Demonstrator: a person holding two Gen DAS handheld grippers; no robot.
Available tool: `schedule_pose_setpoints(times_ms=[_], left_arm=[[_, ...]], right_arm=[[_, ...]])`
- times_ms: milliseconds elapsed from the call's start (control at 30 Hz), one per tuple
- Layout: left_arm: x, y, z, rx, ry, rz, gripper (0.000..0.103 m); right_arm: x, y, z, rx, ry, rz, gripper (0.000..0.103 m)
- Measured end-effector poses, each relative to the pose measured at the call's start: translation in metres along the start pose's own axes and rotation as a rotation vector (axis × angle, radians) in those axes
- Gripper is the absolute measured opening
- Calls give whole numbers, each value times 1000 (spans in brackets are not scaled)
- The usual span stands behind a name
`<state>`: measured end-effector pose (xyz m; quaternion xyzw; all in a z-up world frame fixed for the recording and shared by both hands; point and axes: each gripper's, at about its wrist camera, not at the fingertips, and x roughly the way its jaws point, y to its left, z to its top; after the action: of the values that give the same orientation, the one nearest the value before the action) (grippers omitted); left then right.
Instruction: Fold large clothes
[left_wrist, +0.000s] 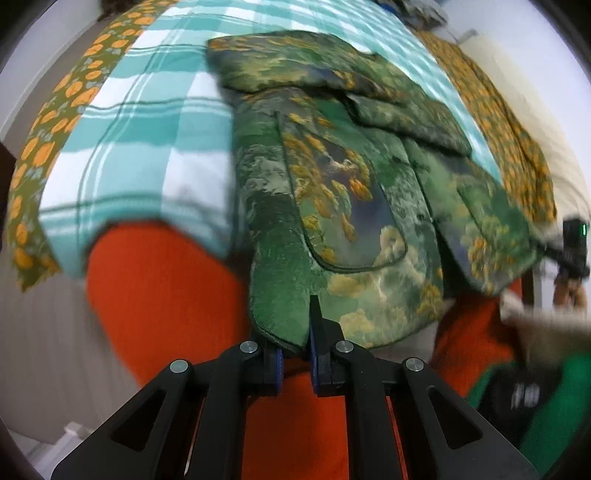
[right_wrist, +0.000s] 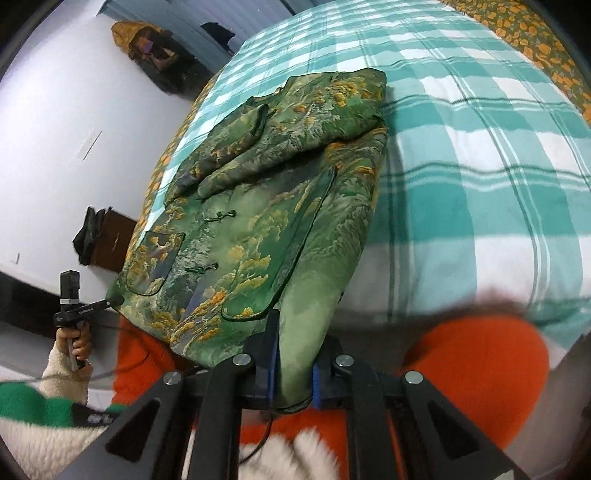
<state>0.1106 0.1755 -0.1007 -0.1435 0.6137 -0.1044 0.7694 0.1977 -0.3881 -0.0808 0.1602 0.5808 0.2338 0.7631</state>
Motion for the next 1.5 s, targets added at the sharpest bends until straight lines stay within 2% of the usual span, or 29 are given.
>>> schedule_pose_setpoints(times_ms=[67, 133, 233, 267, 333, 433, 533, 600, 633, 700, 800, 867, 933, 967, 1000, 1033, 1100, 1200, 1267, 1367, 1433, 1500], left_arm=[[-18, -1, -7, 9, 9, -29, 8], [-38, 0, 1, -9, -36, -69, 9], [-67, 11, 40, -44, -167, -141, 9], [-71, 17, 64, -65, -219, -162, 9], [-68, 28, 95, -101, -274, -185, 9], [-36, 54, 159, -228, -318, -213, 9], [14, 85, 217, -355, -301, -208, 9], [46, 93, 240, -380, -289, -163, 9], [57, 95, 241, -381, -279, -143, 9], [86, 94, 256, -373, -252, -80, 9], [105, 92, 261, -367, -244, -37, 14], [103, 92, 260, -369, -252, -68, 22], [93, 95, 259, -375, -266, -144, 45], [83, 97, 257, -378, -287, -181, 50], [71, 97, 255, -379, -317, -188, 68], [59, 98, 251, -374, -350, -169, 84], [37, 100, 243, -343, -414, -127, 89], [32, 101, 238, -265, -384, -132, 89], [41, 94, 236, -190, -328, -117, 89], [66, 76, 237, -95, -245, -77, 88], [82, 63, 243, -61, -225, -42, 86], [97, 52, 253, -51, -216, -9, 82]], right_arm=[[-14, 3, -6, 22, 1, 43, 13], [-26, 3, -1, 58, -26, 97, 13], [-34, 3, 27, 79, -103, 168, 13], [-33, 1, 46, 82, -139, 187, 13], [-22, -5, 81, 87, -190, 187, 13], [3, -20, 131, 142, -246, 192, 13], [44, -53, 180, 262, -277, 208, 13], [74, -71, 204, 330, -282, 158, 13], [94, -79, 214, 358, -267, 141, 13], [120, -89, 221, 383, -251, 82, 13], [145, -96, 222, 413, -241, 57, 13], [148, -100, 222, 435, -253, 81, 14], [144, -102, 222, 446, -250, 132, 20], [142, -102, 222, 453, -247, 162, 29], [138, -103, 223, 463, -247, 201, 39], [134, -103, 224, 474, -252, 236, 44], [120, -102, 226, 480, -283, 284, 69], [100, -94, 230, 425, -320, 307, 71], [90, -85, 234, 336, -322, 243, 71], [94, -58, 240, 110, -255, -6, 71], [107, -44, 244, 5, -214, -114, 71], [122, -35, 250, -63, -184, -187, 71]])
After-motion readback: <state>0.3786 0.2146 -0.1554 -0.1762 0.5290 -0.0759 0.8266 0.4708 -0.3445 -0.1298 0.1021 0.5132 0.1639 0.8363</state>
